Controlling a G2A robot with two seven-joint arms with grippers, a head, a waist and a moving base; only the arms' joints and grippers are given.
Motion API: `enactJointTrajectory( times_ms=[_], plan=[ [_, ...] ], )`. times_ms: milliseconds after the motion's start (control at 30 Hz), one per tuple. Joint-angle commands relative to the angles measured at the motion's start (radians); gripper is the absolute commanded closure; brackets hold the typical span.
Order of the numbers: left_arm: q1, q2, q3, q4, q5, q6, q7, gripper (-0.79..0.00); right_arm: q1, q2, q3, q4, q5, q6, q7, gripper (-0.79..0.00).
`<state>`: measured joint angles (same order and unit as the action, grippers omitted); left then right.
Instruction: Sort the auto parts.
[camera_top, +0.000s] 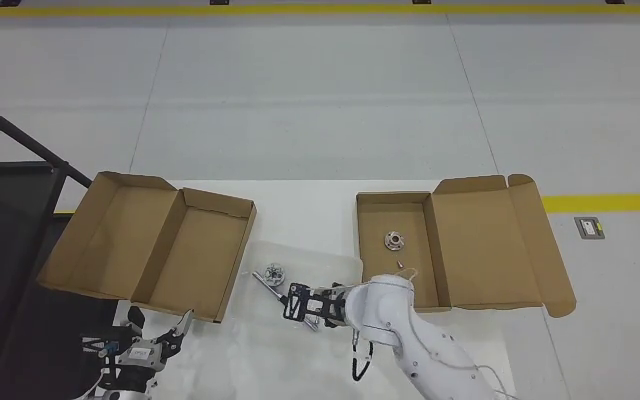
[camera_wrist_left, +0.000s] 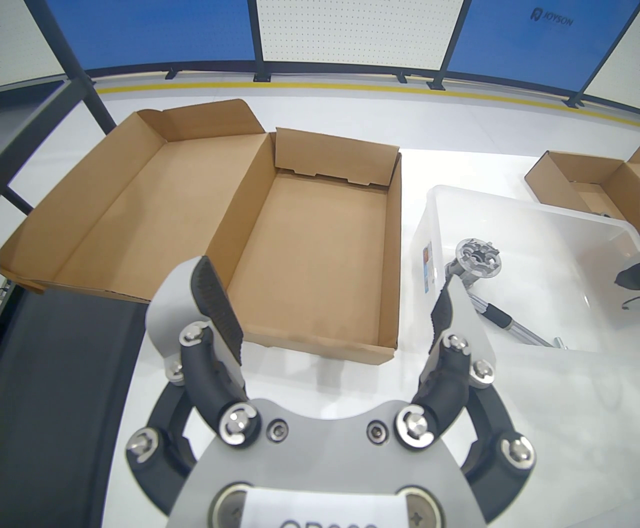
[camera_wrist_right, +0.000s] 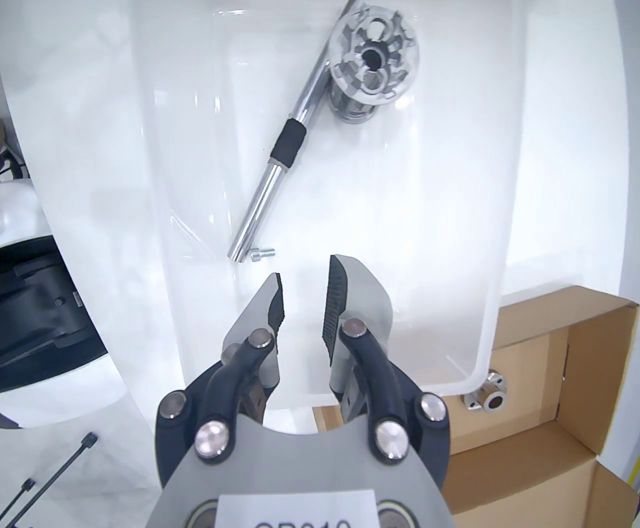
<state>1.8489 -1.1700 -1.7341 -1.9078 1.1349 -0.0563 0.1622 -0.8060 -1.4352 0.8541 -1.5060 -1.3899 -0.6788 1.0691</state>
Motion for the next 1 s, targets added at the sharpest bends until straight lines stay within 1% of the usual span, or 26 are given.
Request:
enactJointTrajectory(
  times_ms=[0, 300, 567, 600, 633, 700, 833, 967],
  plan=[
    [0.000, 0.000, 0.000, 0.000, 0.000, 0.000, 0.000, -0.785, 0.024, -0.008, -0.026, 0.039, 0.005, 0.004, 0.011, -0.219],
    [0.000, 0.000, 0.000, 0.000, 0.000, 0.000, 0.000, -0.785, 0.135, -0.050, -0.129, 0.205, 0.064, -0.001, 0.069, -0.265],
    [0.000, 0.000, 0.000, 0.000, 0.000, 0.000, 0.000, -0.785, 0.233, -0.089, -0.220, 0.354, 0.135, -0.005, 0.067, -0.283],
    [0.000, 0.000, 0.000, 0.000, 0.000, 0.000, 0.000, -0.785, 0.245, -0.094, -0.234, 0.370, 0.142, -0.005, 0.067, -0.320],
    [0.000, 0.000, 0.000, 0.000, 0.000, 0.000, 0.000, -0.785, 0.256, -0.099, -0.244, 0.385, 0.152, -0.004, 0.068, -0.339],
    [0.000, 0.000, 0.000, 0.000, 0.000, 0.000, 0.000, -0.785, 0.274, -0.108, -0.263, 0.413, 0.169, -0.003, 0.069, -0.351],
    [0.000, 0.000, 0.000, 0.000, 0.000, 0.000, 0.000, -0.785, 0.305, -0.124, -0.302, 0.463, 0.198, -0.003, 0.069, -0.360],
    [0.000, 0.000, 0.000, 0.000, 0.000, 0.000, 0.000, -0.785, 0.329, -0.137, -0.330, 0.503, 0.225, -0.005, 0.067, -0.351]
  ],
)
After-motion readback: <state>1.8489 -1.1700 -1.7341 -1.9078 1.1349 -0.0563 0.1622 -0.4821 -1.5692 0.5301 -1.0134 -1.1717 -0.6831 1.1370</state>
